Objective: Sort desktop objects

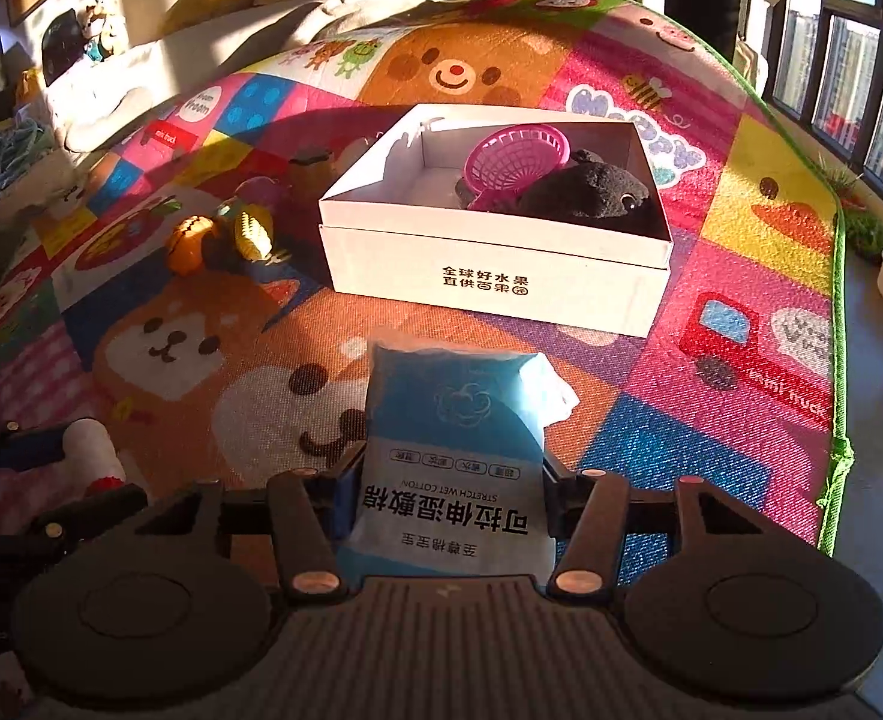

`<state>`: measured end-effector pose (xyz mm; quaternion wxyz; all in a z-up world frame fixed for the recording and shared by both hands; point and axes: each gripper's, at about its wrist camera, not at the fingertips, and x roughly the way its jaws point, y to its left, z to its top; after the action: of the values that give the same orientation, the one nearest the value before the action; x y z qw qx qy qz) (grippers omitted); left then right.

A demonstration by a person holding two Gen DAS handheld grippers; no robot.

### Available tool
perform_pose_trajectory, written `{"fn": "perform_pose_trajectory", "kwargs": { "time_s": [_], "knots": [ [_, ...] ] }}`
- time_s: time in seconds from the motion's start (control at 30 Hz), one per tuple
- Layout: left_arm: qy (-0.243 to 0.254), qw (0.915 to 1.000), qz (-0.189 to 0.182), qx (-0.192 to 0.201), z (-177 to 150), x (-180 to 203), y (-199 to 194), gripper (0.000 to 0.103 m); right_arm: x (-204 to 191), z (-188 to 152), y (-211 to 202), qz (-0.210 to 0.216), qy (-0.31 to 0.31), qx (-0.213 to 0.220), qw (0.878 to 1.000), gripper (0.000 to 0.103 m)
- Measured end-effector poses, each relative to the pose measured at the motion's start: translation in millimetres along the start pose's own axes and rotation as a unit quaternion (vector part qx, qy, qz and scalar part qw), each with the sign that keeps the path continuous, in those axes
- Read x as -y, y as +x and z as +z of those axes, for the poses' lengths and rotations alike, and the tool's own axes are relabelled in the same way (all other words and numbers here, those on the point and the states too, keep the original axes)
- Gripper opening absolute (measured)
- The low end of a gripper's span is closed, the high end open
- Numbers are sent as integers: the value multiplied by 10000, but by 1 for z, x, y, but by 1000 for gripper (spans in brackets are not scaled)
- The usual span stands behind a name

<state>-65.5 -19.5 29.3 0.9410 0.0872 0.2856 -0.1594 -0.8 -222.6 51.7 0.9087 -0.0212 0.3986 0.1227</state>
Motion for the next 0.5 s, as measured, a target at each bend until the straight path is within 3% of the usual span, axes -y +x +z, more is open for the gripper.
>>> {"fn": "perform_pose_trajectory", "kwargs": {
  "time_s": [0.27,0.5],
  "knots": [
    [383,9979,-180,497,36,15,-19,50,10,6,-90,262,-77,732,9969,55],
    [764,9918,-193,1008,96,19,0,50,36,40,-115,253,122,1405,9897,55]
  ]
}}
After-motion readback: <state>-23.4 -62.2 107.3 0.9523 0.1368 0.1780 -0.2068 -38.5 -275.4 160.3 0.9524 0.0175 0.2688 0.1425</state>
